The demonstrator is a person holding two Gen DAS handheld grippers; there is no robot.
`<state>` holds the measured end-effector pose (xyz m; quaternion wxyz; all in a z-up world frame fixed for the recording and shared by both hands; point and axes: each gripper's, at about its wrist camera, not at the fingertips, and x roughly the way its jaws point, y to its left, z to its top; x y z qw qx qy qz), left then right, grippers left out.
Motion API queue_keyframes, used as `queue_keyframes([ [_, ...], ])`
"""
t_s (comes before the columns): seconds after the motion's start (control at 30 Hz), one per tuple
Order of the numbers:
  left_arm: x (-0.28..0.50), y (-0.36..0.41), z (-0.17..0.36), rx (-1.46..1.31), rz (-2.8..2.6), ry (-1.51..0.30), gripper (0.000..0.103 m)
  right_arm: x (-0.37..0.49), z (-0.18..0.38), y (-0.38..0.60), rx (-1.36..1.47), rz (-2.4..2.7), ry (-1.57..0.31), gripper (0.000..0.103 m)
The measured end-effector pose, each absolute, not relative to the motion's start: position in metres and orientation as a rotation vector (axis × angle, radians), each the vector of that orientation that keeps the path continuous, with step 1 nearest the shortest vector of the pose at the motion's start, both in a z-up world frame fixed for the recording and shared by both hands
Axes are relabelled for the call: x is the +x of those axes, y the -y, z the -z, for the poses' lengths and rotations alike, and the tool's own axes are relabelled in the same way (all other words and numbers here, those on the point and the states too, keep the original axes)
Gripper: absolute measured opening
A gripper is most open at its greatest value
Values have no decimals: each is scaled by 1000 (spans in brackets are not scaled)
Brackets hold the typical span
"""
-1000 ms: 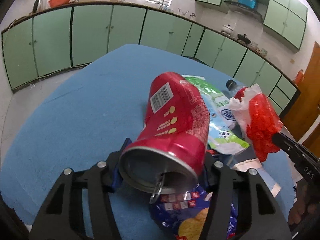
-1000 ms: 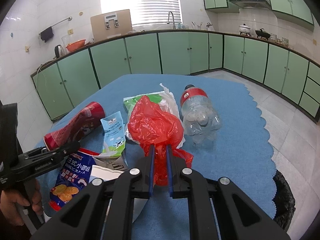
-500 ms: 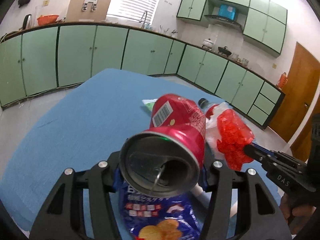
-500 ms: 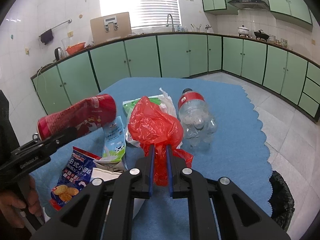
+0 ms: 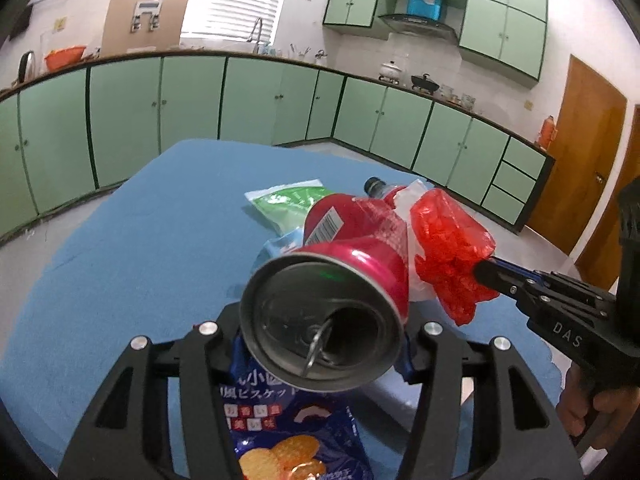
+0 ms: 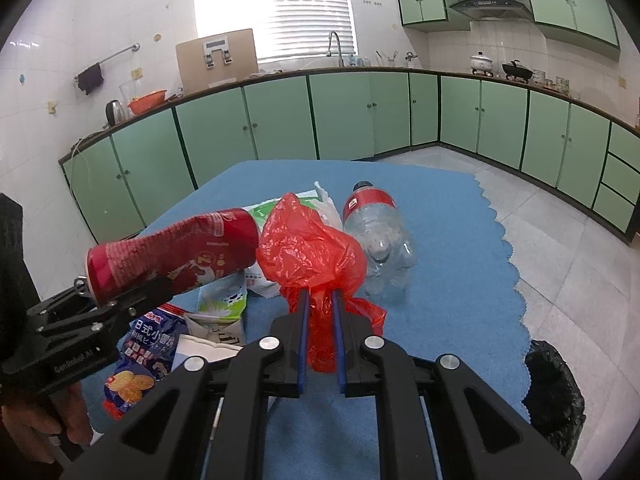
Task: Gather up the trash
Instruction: 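Carry the red can and red bag over the black bin and release both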
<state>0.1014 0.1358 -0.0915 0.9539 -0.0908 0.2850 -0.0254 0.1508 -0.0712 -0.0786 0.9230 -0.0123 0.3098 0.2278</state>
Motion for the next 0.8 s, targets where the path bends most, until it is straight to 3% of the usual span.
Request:
queue_keyframes([
  [0.17, 104, -128, 86, -159, 80, -526, 51, 153, 76, 75, -20, -461, -630, 11],
  [0.8, 96, -110, 63, -179, 104, -422, 26, 151, 68, 88, -1, -445, -608, 11],
])
